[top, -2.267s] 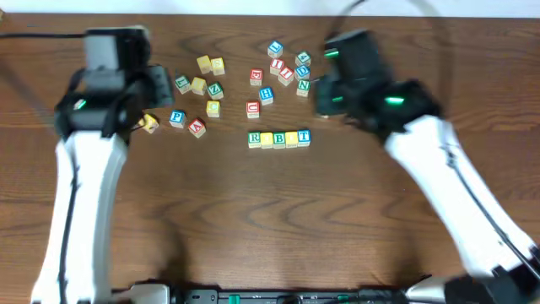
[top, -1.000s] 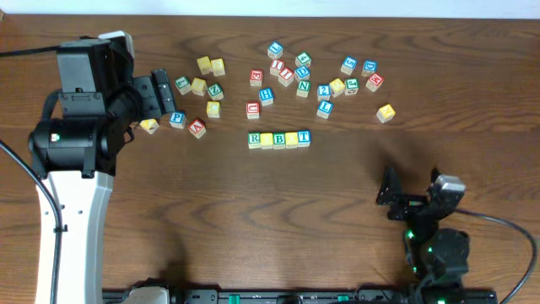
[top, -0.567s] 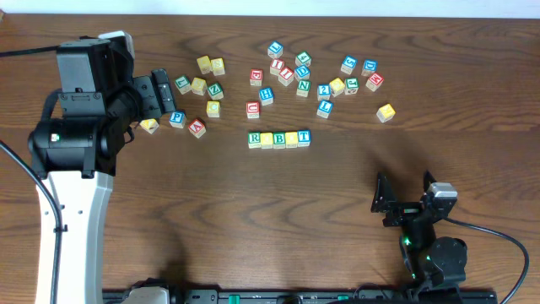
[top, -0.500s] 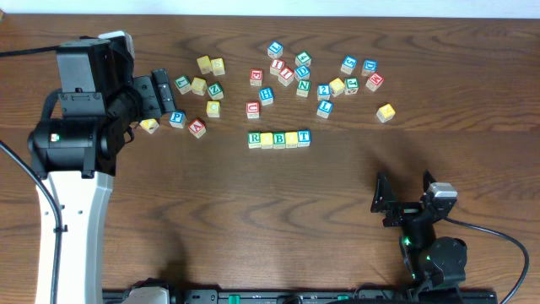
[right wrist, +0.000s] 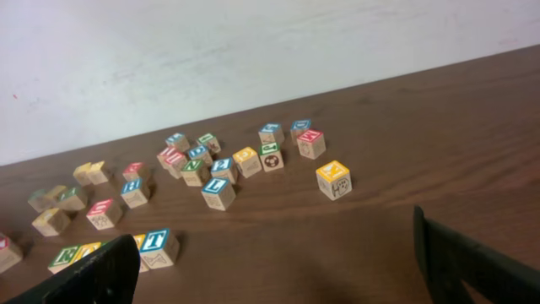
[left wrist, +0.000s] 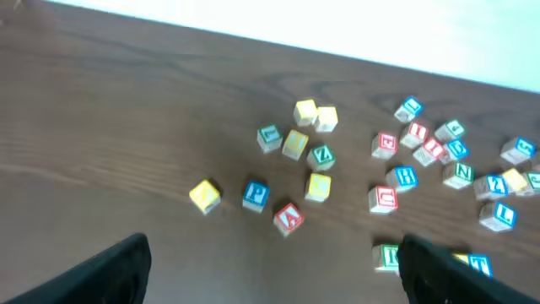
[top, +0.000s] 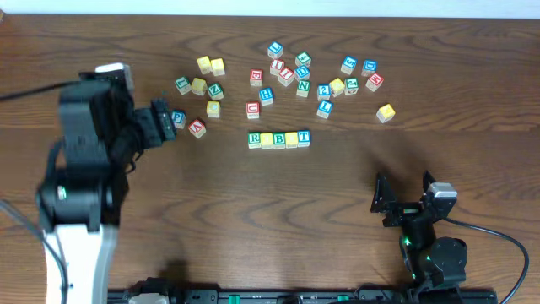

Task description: Spell out ROBOT

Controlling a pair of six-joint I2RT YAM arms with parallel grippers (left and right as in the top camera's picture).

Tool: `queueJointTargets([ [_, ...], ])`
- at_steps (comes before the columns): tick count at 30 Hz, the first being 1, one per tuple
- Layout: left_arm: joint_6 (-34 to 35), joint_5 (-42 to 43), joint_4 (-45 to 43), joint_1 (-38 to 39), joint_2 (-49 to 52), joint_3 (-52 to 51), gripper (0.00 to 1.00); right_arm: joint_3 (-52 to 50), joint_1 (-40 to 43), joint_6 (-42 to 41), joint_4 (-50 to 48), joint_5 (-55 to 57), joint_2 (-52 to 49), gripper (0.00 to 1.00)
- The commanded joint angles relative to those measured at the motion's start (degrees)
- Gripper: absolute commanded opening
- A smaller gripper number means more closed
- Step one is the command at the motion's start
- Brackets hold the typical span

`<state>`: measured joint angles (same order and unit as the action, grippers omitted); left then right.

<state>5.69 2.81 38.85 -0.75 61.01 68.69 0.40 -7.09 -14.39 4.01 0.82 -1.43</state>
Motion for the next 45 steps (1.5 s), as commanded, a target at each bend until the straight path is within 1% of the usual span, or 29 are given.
queueJointTargets([
  [1, -2.71, -0.87, -16.65, -2.14, -13.53, -18.43, 0.92, -0.09, 0.20, 0.74, 0.24, -0.52, 0.35, 0.99],
  [2, -2.71, -0.72, -20.90, -2.54, -17.18, -23.17, 0.93, -0.09, 0.20, 0.74, 0.24, -0.52, 0.35, 0.99],
  [4, -2.71, -0.26, -30.95, -3.54, -27.89, -35.28, 0.93, -0.09, 0.20, 0.74, 0.22, -0.52, 0.31, 0.99],
  [7, -3.45, -0.28, -38.21, -4.07, -39.82, -47.12, 0.92, -0.09, 0.20, 0.74, 0.22, -0.52, 0.31, 0.99],
  [8, -3.82, -0.28, -38.62, -4.07, -41.29, -48.48, 0.92, -0.09, 0.20, 0.74, 0.24, -0.52, 0.31, 0.99],
  [11, -6.14, -0.26, -39.50, -4.07, -52.41, -58.12, 0.92, -0.09, 0.20, 0.74, 0.24, -0.52, 0.31, 0.99],
  [15, -9.42, -0.31, -42.40, -4.07, -59.95, -65.20, 0.92, -0.09, 0.20, 0.74, 0.24, -0.52, 0.31, 0.99],
  [18, -10.84, -0.33, -42.82, -4.07, -60.94, -68.15, 0.92, -0.09, 0.20, 0.74, 0.24, -0.52, 0.31, 0.99],
  [22, -10.80, -0.68, -34.82, -4.07, -60.94, -68.46, 0.93, -0.09, 0.20, 0.74, 0.24, -0.55, 0.31, 0.99],
  [45, -10.82, -0.70, -34.84, -4.07, -60.72, -68.46, 0.92, -0.09, 0.20, 0.74, 0.24, -0.52, 0.31, 0.99],
])
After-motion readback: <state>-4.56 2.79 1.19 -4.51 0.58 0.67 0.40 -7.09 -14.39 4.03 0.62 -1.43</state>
